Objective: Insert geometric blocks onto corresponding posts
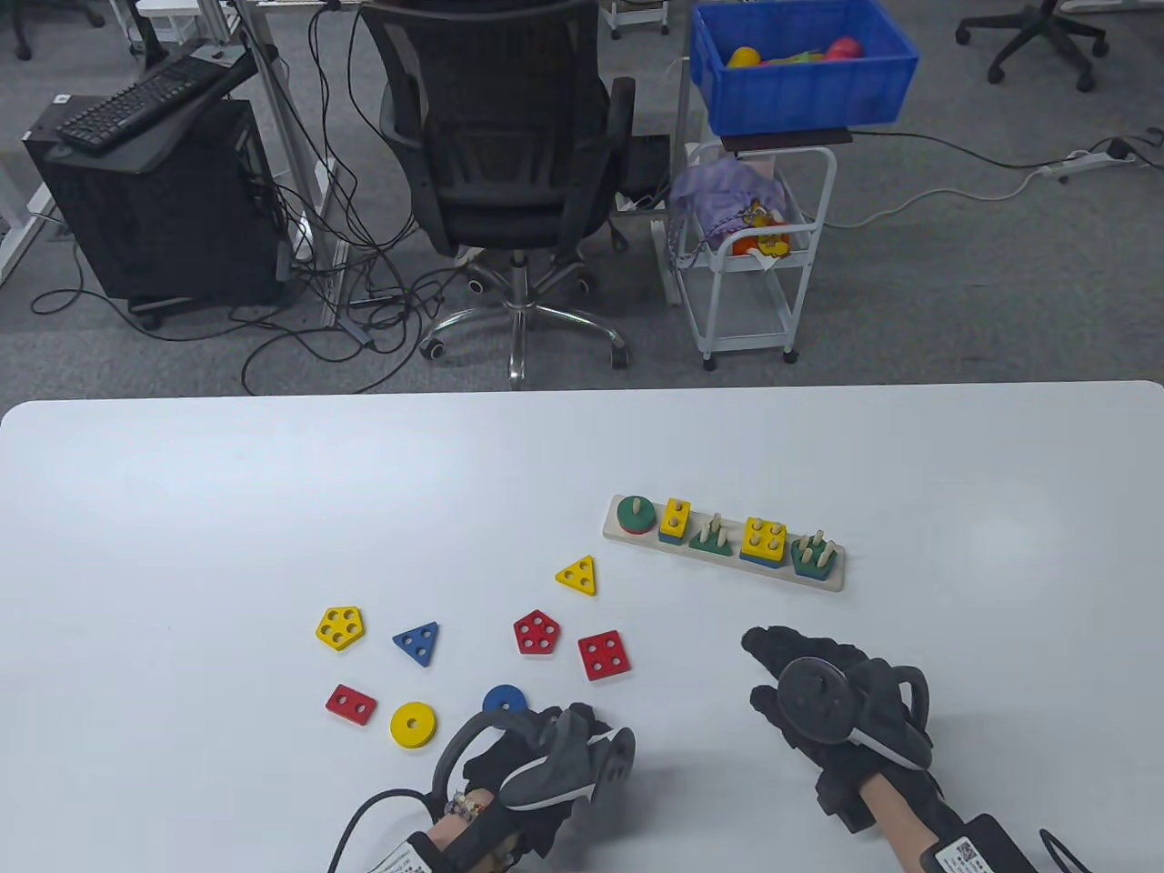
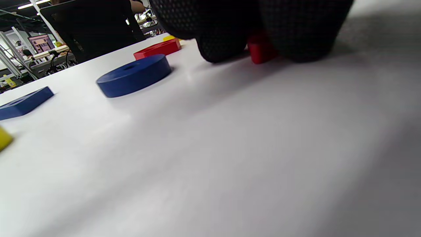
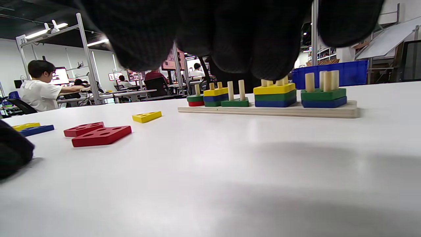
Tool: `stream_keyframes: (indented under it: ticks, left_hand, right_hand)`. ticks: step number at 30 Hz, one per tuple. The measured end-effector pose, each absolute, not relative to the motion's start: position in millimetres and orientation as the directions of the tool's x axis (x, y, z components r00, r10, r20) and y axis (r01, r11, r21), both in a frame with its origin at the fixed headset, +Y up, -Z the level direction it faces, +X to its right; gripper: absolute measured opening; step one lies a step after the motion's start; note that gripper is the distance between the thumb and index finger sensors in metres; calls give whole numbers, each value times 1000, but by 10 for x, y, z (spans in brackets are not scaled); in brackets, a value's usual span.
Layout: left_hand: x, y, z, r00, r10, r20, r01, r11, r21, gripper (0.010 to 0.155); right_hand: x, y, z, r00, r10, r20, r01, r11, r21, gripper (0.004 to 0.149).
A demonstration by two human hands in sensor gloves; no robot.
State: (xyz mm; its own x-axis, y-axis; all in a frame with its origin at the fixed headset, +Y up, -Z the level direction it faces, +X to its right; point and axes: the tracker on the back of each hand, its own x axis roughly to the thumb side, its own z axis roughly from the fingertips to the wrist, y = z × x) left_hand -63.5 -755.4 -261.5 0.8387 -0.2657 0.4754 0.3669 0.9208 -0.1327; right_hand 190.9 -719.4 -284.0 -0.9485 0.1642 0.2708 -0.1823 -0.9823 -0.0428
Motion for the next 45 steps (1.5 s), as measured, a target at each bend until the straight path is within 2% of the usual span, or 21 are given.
stream_keyframes:
  ticks: [8,12,14,16,18,19,21,25,28,33,36,40,45]
  left_hand:
    - [-563,-7578,-2683,823,-230,520,365,915,-172,66]
    - [-587,-7549,-2733,846,-166,506,299,935,-193,69]
    - [-621,-7467,-2775,875,-38,482,177,953,-246,70]
    - [-654,-7349,-2830,891,167,422,-20,943,-331,71]
    - [-696,-7243,-2902,848,419,326,-254,859,-444,73]
    - [-719,-7207,-2944,794,550,260,-376,779,-501,74]
    - [-741,-7202,-2998,687,713,140,-527,622,-579,75]
    - [-722,-7332,-3035,468,880,-77,-680,303,-668,77]
    - [-651,-7441,-3008,334,916,-221,-686,76,-723,78]
    - [-595,-7505,-3000,344,912,-225,-671,71,-738,78]
    - [-608,-7544,-3024,298,914,-275,-680,0,-733,78]
    - [-604,-7614,-3031,246,908,-340,-678,-90,-730,79]
    - [-598,-7685,-3039,200,912,-357,-663,-142,-735,77]
  right_hand:
    - [1827,-7242,-2823,-942,147,301,-161,-987,-22,57]
    - [1808,-7227,-2803,-940,143,310,-160,-987,-30,57]
    - [1787,-7210,-2784,-932,155,329,-176,-984,-33,58]
    - [1748,-7191,-2755,-905,186,382,-215,-976,-35,59]
    - [1676,-7156,-2706,-856,250,453,-299,-953,-40,63]
    - [1635,-7128,-2668,-824,279,494,-345,-937,-46,66]
    - [1575,-7080,-2603,-756,319,571,-426,-903,-59,73]
    - [1494,-7013,-2494,-694,340,634,-526,-841,-125,79]
    - [1464,-7000,-2455,-697,315,645,-532,-829,-170,76]
    - [1453,-7016,-2445,-701,293,650,-529,-825,-198,62]
    - [1437,-7015,-2446,-671,332,663,-556,-817,-154,66]
    - [1418,-7004,-2434,-679,322,660,-563,-805,-186,64]
    - [1436,-7008,-2436,-688,332,645,-575,-792,-205,62]
